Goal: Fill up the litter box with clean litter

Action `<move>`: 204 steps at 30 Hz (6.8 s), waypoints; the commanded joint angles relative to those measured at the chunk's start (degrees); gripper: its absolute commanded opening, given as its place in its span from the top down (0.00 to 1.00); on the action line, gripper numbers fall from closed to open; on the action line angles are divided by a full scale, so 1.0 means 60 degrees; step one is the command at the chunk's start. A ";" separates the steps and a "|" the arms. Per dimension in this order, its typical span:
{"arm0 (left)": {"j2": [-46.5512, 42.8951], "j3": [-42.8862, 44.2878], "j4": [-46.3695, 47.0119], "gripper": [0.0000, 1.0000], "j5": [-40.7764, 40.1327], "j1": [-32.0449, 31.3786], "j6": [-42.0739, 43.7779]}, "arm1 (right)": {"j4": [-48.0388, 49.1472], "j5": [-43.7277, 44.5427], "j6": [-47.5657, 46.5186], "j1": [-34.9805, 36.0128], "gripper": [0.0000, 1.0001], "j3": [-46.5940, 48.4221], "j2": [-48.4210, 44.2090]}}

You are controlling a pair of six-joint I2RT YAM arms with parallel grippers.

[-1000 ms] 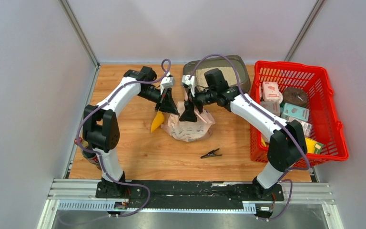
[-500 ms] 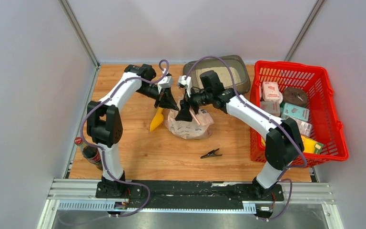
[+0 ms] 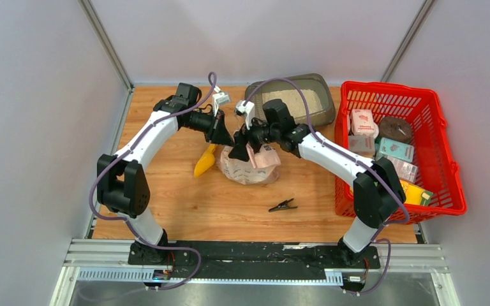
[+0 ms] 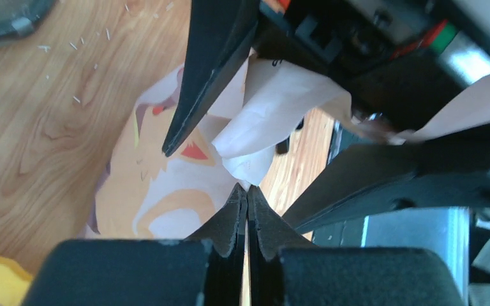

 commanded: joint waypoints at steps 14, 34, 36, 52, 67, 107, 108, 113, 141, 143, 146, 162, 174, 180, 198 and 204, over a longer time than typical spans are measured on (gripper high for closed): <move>-0.1589 -0.2039 0.6411 1.00 0.0748 0.0024 -0.6407 | 0.0500 -0.0117 -0.0779 0.0313 0.45 -0.0152 0.0186; -0.4078 -0.3168 0.1214 0.27 0.1597 0.1225 0.3400 | -0.1870 -0.2372 -0.1847 -0.0126 0.94 0.1005 0.0303; -0.4166 -0.3197 -0.0610 0.27 0.1657 0.1225 0.5869 | -0.2135 -0.2607 -0.1936 -0.0199 0.94 0.1254 0.0332; -0.3800 -0.6047 0.7241 0.25 0.0340 0.0127 0.1890 | -0.3044 -0.2886 -0.2097 -0.0273 0.95 0.2075 0.0640; -0.3933 -0.6479 0.9501 0.23 -0.0526 -0.0049 -0.0592 | -0.3133 -0.3105 -0.2054 -0.0346 0.95 0.2016 0.0611; -0.2584 -0.7020 1.2462 1.00 0.0500 0.0052 -0.5672 | -0.3016 -0.0938 -0.0692 -0.1810 0.18 0.1610 -0.1145; -0.2672 -0.7064 1.2302 1.00 0.0441 0.0140 -0.5777 | -0.2972 -0.0778 -0.0677 -0.1854 0.17 0.1360 -0.1350; -0.3009 -0.7167 1.1584 1.00 0.0368 0.0185 -0.5908 | -0.2314 -0.0601 -0.0764 -0.1855 0.13 -0.0266 -0.2624; -0.3039 -0.6962 0.9914 1.00 0.1261 0.0683 -0.5968 | -0.0699 0.1791 0.0189 -0.1446 0.18 -0.3008 -0.3753; -0.3039 -0.6991 0.9971 1.00 0.1246 0.0683 -0.6085 | -0.0570 0.1904 -0.0060 -0.1313 0.16 -0.3110 -0.4032; -0.2966 -0.7021 1.0088 1.00 0.1188 0.0683 -0.6275 | -0.0394 0.1685 -0.0062 -0.1240 0.15 -0.3184 -0.4004; -0.2321 -0.7021 1.1803 1.00 0.1056 0.0756 -0.8487 | 0.0600 0.1890 0.0626 -0.0859 0.14 -0.4515 -0.4766; -0.2409 -0.7006 1.1130 1.00 0.1509 0.0903 -0.8035 | 0.2419 0.1114 0.2222 -0.0931 0.36 -0.4341 -0.3608; -0.2292 -0.6918 1.0807 1.00 0.1642 0.0917 -0.7799 | 0.2565 0.0732 0.2663 -0.1020 0.45 -0.4195 -0.3476; -0.2263 -0.5483 0.5783 0.99 0.2374 0.0961 -0.4460 | 0.2843 -0.2635 0.5300 -0.2236 0.52 -0.3096 -0.2246; -0.1839 -0.5014 0.5460 0.99 0.2345 0.0976 -0.4445 | 0.3225 -0.2549 0.5242 -0.2060 0.55 -0.3037 -0.1880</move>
